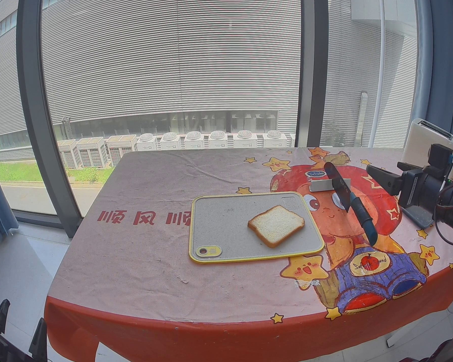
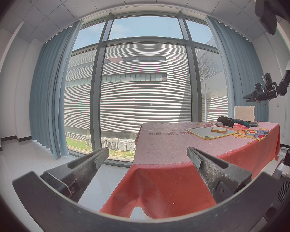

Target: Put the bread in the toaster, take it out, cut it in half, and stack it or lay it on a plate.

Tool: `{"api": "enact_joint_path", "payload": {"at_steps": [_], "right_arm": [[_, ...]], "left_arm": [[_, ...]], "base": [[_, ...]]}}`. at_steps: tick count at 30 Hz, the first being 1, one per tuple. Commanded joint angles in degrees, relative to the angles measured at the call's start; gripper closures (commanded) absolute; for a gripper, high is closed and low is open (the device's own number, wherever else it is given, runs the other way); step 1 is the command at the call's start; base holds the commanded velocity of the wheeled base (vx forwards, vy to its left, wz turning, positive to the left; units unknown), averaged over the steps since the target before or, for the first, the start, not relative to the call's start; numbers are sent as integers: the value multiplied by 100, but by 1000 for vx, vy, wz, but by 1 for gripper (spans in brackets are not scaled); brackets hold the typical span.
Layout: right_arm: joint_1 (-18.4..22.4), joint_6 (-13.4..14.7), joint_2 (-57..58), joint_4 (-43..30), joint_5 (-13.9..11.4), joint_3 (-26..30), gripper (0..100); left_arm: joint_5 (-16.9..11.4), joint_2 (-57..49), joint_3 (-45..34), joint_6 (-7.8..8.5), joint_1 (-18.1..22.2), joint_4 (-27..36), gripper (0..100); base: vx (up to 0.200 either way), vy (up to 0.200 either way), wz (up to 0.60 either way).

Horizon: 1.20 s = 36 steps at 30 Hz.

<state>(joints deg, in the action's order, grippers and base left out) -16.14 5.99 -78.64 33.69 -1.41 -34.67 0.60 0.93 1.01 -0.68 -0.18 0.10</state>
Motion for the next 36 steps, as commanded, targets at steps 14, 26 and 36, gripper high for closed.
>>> {"api": "enact_joint_path", "payload": {"at_steps": [14, 26, 36], "right_arm": [[-30, -80, -1400, 102, 361, -57, 0], [-109, -80, -1663, 102, 361, -312, 0], [-56, -89, -1734, 41, 370, -418, 0]], "left_arm": [[2, -75, -101, -2, 1, -1, 0], [2, -75, -101, -2, 1, -1, 0], [2, -75, -101, -2, 1, -1, 0]], "base": [[0, 0, 0], [0, 0, 0], [0, 0, 0]]}}
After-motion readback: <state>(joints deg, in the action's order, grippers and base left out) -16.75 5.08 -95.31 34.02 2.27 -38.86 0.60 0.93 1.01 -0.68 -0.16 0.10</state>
